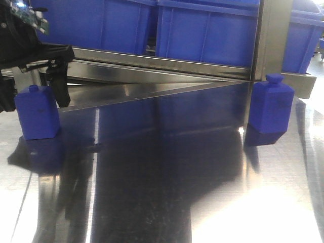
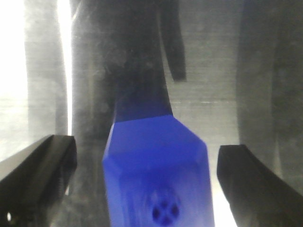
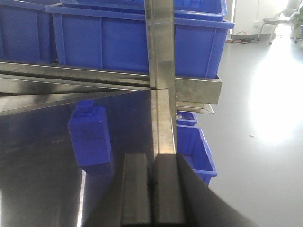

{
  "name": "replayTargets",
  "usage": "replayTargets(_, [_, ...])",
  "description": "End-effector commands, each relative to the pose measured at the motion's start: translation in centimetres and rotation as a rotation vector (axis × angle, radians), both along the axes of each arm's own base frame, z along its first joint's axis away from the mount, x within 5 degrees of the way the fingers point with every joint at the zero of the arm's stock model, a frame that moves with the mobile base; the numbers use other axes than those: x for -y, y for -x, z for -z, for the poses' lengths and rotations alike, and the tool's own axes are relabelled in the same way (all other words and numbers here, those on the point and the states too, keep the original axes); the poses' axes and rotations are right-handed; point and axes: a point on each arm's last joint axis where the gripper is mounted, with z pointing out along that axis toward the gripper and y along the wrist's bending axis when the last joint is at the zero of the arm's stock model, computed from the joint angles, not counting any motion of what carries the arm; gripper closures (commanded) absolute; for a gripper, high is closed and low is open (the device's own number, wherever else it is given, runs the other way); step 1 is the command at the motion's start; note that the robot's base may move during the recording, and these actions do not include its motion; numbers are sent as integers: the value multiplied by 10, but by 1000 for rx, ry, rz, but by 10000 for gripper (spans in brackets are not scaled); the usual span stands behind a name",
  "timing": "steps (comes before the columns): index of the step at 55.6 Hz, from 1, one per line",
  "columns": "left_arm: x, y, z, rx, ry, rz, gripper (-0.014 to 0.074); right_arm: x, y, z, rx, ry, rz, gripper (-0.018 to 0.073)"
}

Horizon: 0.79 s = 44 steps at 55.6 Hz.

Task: Pick and sort blue part to right shelf
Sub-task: 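Grasp the blue part nearest the left arm with the left gripper and lift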

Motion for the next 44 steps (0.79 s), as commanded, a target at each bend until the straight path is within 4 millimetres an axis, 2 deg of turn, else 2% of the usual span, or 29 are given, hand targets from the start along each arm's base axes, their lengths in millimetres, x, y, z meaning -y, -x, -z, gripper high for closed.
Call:
replayTargets(1, [4, -4, -20, 85, 26, -6, -42, 0, 2, -11, 110, -2, -2, 528])
replayTargets(8, [4, -4, -16, 59, 21, -5, 27, 0, 2, -11, 110, -2, -2, 528])
replayTargets(23, [6, -3, -16, 50, 45, -14, 300, 0, 2, -11, 110, -2, -2, 528])
replayTargets(29, [6, -3, -17, 54, 41, -3, 349, 0, 2, -11, 110, -2, -2, 528])
replayTargets(36, [5, 0, -23, 49, 41, 0, 354, 0, 2, -11, 110, -2, -2, 528])
replayTargets(44, [3, 9, -50, 77, 28, 66, 354, 0, 2, -11, 111, -2, -2, 528])
